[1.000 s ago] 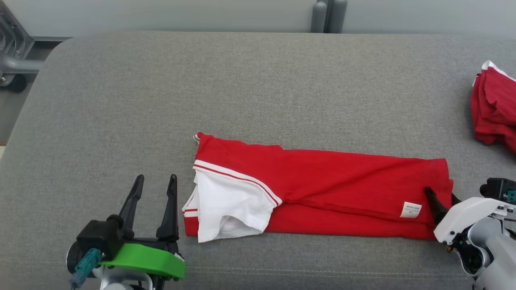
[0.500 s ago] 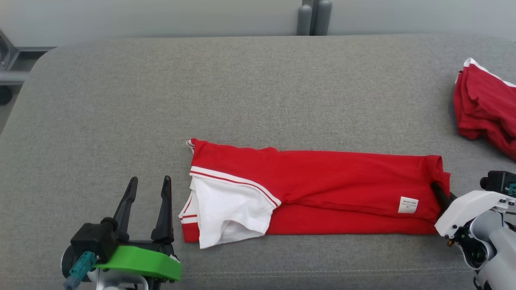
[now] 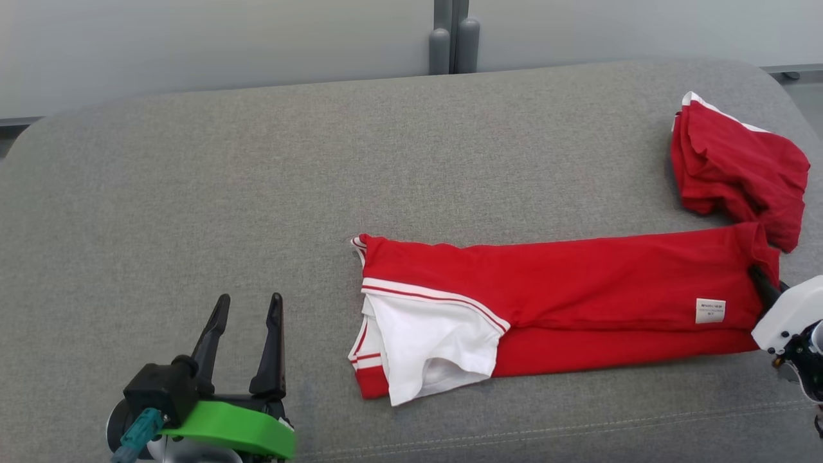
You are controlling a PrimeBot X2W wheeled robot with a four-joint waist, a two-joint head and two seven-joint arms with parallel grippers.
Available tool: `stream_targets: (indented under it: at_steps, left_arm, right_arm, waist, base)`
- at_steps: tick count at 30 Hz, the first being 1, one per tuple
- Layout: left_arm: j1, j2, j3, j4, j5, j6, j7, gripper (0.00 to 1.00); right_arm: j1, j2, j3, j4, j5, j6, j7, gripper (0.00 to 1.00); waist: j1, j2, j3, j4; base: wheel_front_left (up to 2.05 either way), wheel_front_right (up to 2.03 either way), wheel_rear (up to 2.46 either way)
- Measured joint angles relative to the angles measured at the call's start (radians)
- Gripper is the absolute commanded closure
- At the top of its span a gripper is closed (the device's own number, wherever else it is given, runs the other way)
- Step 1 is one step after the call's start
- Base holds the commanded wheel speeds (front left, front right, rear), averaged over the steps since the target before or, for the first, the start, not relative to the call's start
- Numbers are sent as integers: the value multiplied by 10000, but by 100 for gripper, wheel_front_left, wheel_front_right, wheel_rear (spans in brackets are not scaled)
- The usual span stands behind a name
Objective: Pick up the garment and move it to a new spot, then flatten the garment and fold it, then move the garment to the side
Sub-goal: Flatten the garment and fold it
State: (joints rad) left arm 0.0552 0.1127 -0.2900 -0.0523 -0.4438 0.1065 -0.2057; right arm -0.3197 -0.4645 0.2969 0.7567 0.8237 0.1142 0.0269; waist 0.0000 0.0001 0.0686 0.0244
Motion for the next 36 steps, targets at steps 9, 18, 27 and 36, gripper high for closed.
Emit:
stream_targets:
  at_steps: [9,18,27,36]
  left_arm:
    - [16,-65,-213,-33,0,0,113,0]
    - [18,-125,-374,-31,0,0,173,0]
    - [15,-272,-502,-13,-6,0,171,0]
    - [2,-334,-623,119,-119,0,94,0]
  right_arm:
    - [-50,1039,270,-1248,1210,88,1011,100]
    - [-379,1837,1503,-3532,2079,86,2148,100]
    - [-678,2255,2219,-4082,2220,86,2951,100]
    - [-858,2823,2383,-3361,2238,-121,3404,100]
  waist:
    - [0,0,-174,-74]
    - [0,0,-265,204]
    - [0,0,-267,729]
    - [0,0,-239,1461]
  base:
    - [0,0,0]
    - [0,0,0]
    - [0,0,0]
    - [0,0,0]
